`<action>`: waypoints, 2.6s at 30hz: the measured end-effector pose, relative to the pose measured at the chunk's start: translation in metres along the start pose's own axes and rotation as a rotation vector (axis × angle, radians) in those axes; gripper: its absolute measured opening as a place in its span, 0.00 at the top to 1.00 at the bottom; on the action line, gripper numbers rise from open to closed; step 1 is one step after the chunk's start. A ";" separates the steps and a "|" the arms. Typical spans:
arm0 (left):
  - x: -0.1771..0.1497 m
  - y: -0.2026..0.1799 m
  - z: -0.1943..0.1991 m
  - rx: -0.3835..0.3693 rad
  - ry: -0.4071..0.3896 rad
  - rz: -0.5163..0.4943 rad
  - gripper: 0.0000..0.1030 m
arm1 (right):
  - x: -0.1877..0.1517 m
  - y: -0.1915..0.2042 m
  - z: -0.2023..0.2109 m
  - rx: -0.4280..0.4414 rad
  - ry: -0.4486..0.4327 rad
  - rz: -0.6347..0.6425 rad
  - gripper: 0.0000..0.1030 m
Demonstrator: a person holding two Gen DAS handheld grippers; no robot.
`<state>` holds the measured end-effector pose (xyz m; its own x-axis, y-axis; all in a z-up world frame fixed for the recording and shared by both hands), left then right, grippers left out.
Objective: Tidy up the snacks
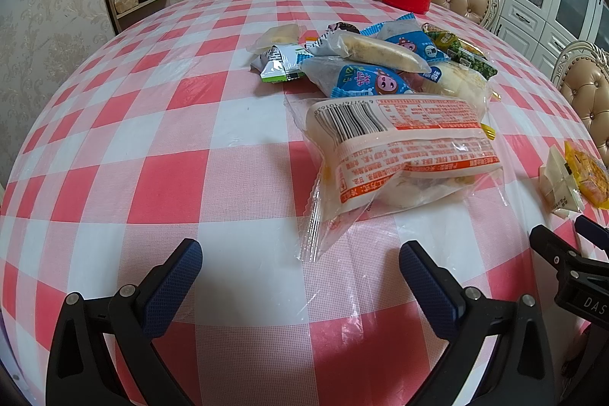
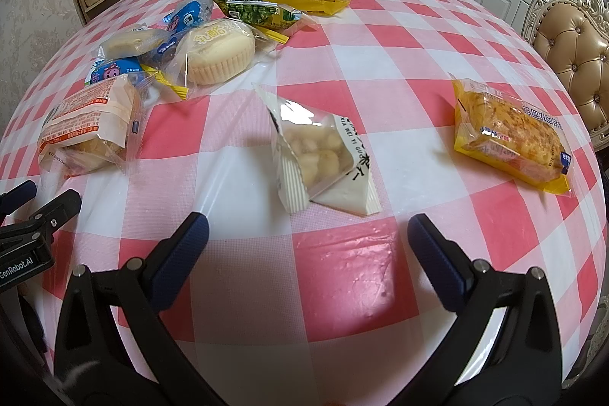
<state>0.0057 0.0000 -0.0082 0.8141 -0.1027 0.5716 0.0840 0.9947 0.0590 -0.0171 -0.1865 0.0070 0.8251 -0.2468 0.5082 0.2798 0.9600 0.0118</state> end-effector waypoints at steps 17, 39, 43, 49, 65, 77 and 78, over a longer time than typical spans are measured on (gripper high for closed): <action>-0.014 0.016 0.029 -0.240 -0.074 -0.057 0.00 | -0.021 -0.072 0.071 0.266 -0.151 0.060 0.00; 0.029 -0.119 0.049 -0.478 -0.135 -0.365 0.00 | 0.081 -0.165 0.027 0.228 -0.104 0.350 0.00; 0.032 -0.156 0.039 -0.502 -0.099 -0.363 0.00 | 0.106 -0.170 -0.004 0.353 0.007 0.292 0.00; 0.039 -0.189 0.021 -0.486 -0.063 -0.371 0.00 | 0.059 -0.159 -0.009 0.386 0.088 0.432 0.08; 0.049 -0.202 0.000 -0.400 -0.074 -0.336 0.56 | 0.015 -0.123 0.012 0.130 -0.025 0.284 0.48; 0.024 -0.112 0.060 -0.371 -0.283 -0.159 0.56 | -0.003 -0.082 0.049 0.249 -0.165 -0.034 0.49; 0.022 -0.101 0.065 -0.350 -0.307 -0.133 0.56 | -0.002 -0.075 0.050 0.270 -0.173 -0.060 0.49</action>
<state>-0.0223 -0.1023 0.0520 0.5804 -0.1720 0.7960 0.4071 0.9078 -0.1007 -0.0643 -0.2509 0.0478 0.7089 -0.2997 0.6385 0.1656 0.9507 0.2623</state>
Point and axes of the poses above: each gripper's, at about its wrist camera, not at the fingertips, and z roughly against the way its jaws point, y to its left, x to its top, the point moved 1 cm from there along -z, roughly the way its jaws point, and after that the axes turned 7 degrees about -z, right-handed, at the moved point
